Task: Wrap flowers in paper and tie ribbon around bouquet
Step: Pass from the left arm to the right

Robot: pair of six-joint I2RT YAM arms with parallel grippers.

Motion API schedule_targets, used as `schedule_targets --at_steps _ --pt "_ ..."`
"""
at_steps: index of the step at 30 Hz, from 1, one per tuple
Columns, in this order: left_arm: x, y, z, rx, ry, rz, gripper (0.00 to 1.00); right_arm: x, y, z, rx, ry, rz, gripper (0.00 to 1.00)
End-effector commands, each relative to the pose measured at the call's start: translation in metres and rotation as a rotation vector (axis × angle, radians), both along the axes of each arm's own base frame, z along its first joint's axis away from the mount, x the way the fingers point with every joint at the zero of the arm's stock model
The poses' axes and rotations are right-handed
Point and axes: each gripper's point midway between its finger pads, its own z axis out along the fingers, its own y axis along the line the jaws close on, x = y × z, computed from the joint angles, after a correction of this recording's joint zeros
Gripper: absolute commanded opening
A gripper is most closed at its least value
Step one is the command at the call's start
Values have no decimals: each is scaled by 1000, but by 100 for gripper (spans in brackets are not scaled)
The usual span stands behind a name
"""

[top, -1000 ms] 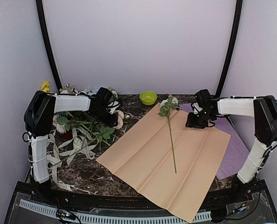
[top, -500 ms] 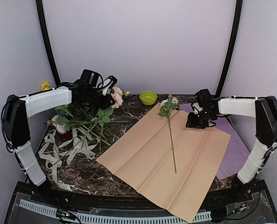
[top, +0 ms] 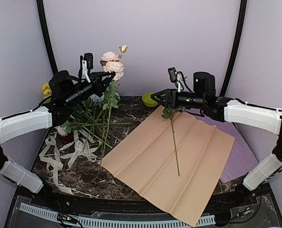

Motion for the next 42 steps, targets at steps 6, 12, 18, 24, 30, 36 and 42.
schedule_targets --at_steps 6,12,18,24,30,36,42 --pt "-38 -43 40 -270 -122 -171 0 -19 111 33 119 -124 264 91" --pt "-34 -52 29 -274 -92 -202 0 -26 115 29 128 -127 289 72" --pt "-26 -61 15 -255 -33 -210 0 -31 114 30 115 -114 319 0" --pt "-11 -61 -7 -153 42 -126 43 -13 71 46 102 -42 193 0" --pt "13 -44 -50 83 114 77 71 10 -8 5 -115 218 -15 0" --pt "38 -20 -94 262 209 265 73 28 -68 -66 -257 501 -130 0" --pt "48 -25 -166 432 405 266 68 65 -72 -108 -381 552 -194 0"
